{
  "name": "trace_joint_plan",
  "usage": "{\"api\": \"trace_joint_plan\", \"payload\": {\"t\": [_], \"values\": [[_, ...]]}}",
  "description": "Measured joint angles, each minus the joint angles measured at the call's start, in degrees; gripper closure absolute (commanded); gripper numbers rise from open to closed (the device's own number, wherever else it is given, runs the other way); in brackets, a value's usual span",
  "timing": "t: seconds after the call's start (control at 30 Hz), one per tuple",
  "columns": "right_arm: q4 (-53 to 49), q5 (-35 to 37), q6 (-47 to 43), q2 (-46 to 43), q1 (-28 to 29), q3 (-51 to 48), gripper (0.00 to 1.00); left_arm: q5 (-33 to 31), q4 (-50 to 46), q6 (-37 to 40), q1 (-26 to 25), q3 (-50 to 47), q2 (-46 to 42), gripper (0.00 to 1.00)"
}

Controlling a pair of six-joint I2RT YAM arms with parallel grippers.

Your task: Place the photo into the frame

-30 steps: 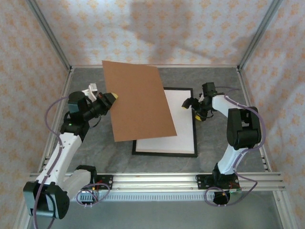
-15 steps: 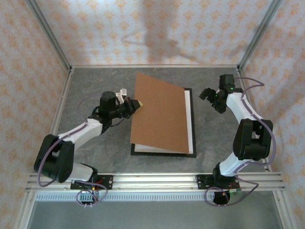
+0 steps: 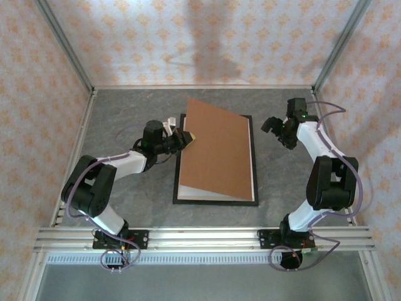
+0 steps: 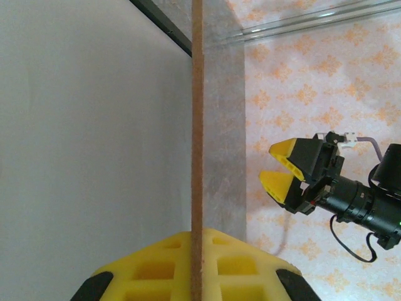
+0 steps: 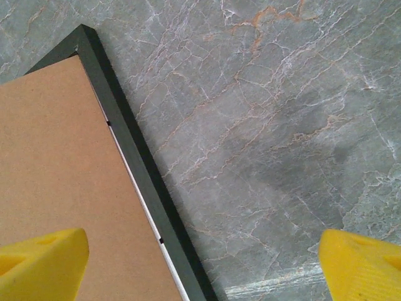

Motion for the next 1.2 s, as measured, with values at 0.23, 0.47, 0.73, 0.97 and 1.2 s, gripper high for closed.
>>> {"api": "trace_joint_plan", "payload": {"t": [0.23,0.47,0.73,0.97,1.2], "values": [[0.0,-1.0,0.0,0.8,0.0,0.0,0.06,0.0,1.6,1.0,0.0,0.0,2.2,1.0],[0.0,-1.7,0.0,0.9,0.0,-0.1,0.07,-1.2,3.5,1.6,-0.9,0.0,3.8,0.78],[0.0,-2.8,0.0,1.8,0.0,-0.4,0.06,-3.5,3.2,3.7,-2.4,0.0,7.0,0.57],[0.3,-3.0,0.0,1.9,0.2,-0.7,0.06,-6.4,-4.6,9.3,-3.5,2.3,8.2,0.43],[0.6,-3.3,0.0,2.7,0.6,-1.5,0.06,-10.3,-16.0,16.9,-5.2,7.0,8.2,0.31]]}}
